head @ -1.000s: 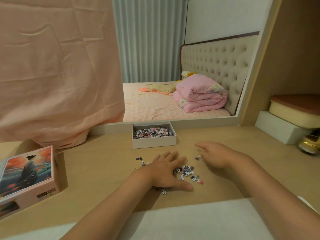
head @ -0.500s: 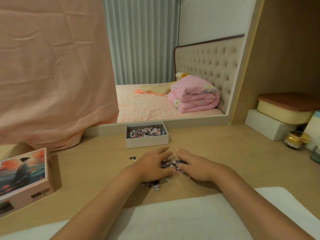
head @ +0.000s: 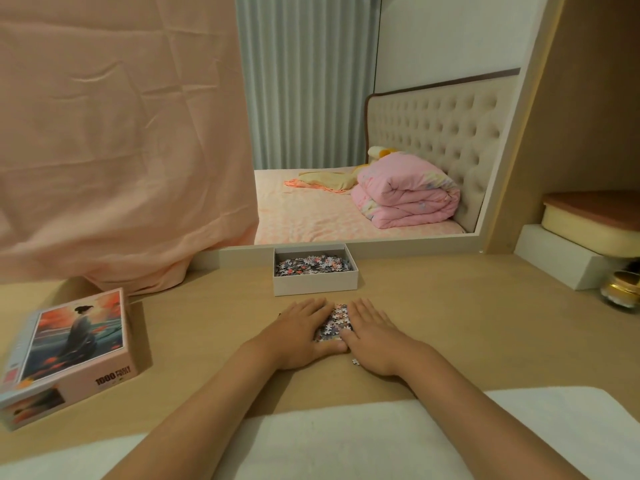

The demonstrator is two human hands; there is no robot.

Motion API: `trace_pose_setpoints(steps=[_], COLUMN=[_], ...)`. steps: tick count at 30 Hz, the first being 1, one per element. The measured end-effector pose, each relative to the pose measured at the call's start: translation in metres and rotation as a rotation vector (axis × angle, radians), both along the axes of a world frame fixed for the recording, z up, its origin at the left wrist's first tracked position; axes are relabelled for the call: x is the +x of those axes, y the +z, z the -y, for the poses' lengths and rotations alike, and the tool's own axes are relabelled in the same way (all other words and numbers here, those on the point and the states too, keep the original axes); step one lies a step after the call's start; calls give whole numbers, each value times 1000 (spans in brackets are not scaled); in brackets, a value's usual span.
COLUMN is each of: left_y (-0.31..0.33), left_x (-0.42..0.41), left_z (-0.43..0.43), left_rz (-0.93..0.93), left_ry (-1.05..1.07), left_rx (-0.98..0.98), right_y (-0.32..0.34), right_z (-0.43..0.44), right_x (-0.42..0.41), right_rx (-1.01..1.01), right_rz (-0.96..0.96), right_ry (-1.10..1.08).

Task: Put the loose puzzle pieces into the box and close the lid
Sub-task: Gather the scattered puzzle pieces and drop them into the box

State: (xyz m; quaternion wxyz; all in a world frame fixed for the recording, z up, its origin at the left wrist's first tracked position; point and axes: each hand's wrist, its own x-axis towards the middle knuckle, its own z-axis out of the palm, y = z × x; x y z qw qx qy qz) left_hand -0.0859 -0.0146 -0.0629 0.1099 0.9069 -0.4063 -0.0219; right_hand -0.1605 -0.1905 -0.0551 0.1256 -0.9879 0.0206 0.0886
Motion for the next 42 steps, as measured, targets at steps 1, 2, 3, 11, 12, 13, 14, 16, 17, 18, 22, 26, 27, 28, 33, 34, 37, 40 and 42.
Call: trace_pose_setpoints(steps=[1,2,3,11,12,13,14,16,17,18,22,26,27,28,33,34,37,40,42], left_y=[0,1,2,17,14,9,4,-2,-3,-3,-6,-2,0,3,7,5,3,8,13], left_x=[2,4,4,13,13,14,14,14,14,14,13,14,14,13,-3,-6,-9,-9,-7], left_z=[0,0,-2,-41,-46,-51,-52,-50,-46,-42,-29,-28,-28,-26,-6,0,18,28,27], left_rz=[-20,-54,-93,29,-30,-85,-102,-62,-52,-52,-57,-182,-207,-211,-23,-8,-2,21,-1], left_ry=[0,1,-1,61,80,92,92,77,67,54,15,28,31,31,-34,-38,-37,-38,-26], left_rx=[-45,-98,-157,-120,-54,4,53,106,93,66,-32,-235,-283,-307,-82,-41,-36,-122,-177], right_y=[2,5,9,42,38,32,23,6,2,-2,-5,18,22,25,46,53,64,59,53], right_z=[-2,-2,0,25,25,23,19,7,1,-3,-10,-4,0,5,33,40,56,60,58], right_x=[3,4,4,-12,-13,-13,-12,-9,-6,-1,14,14,13,12,-8,-13,-28,-37,-38], right_rx=[38,93,174,236,201,136,54,-53,-64,-59,127,690,775,858,724,584,239,258,305], right_rz=[-2,-1,-2,-26,-72,-103,-108,-51,0,51,135,189,222,240,219,158,-115,-224,-187], right_ry=[21,44,54,69,76,88,104,121,123,129,85,-111,-161,-200,-202,-174,-177,-247,-244])
